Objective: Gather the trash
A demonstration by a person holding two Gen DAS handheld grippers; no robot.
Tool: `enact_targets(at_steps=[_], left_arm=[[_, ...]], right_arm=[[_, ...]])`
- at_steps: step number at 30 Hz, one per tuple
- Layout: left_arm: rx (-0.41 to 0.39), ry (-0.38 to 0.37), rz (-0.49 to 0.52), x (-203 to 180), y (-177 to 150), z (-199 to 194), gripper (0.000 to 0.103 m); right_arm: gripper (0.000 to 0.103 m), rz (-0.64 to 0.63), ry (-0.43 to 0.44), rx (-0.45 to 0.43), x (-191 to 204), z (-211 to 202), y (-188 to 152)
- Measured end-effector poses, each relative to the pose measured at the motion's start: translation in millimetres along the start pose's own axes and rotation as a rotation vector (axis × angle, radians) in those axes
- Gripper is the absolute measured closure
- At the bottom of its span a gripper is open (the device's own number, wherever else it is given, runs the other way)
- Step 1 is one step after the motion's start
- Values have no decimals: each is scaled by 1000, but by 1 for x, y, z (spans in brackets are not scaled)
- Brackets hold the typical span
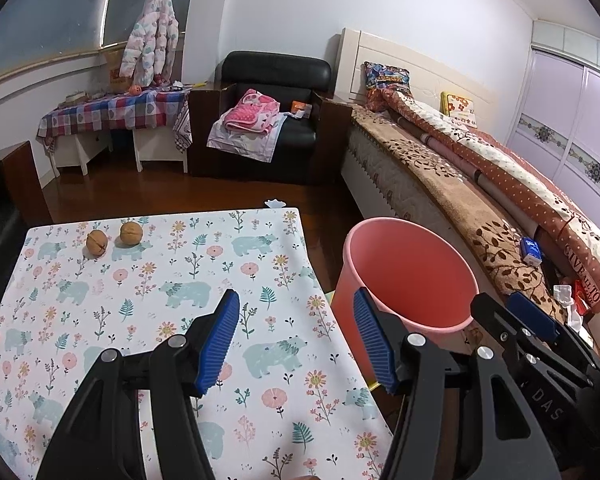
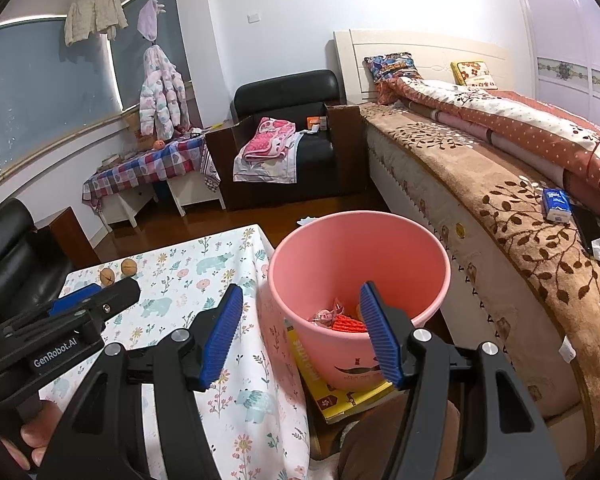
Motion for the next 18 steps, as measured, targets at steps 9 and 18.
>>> enact_targets(at_steps=[9, 18], left_arm=[[1, 7, 4, -3, -2, -6, 45], [-7, 7, 8, -4, -3, -10, 45]], right_arm=[[42, -5, -2, -19, 4, -11, 0], [42, -8, -7, -29, 6, -15, -1]])
Point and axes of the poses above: each gripper's, at about its wrist camera, not at the fingertips, and z roughly the way its jaws point, x to its left, y to its top, the point moved 5 cm from there along z, roughly the way its jaws point, and after that the axes turned 8 degrees about y, right-handed, at the moved point
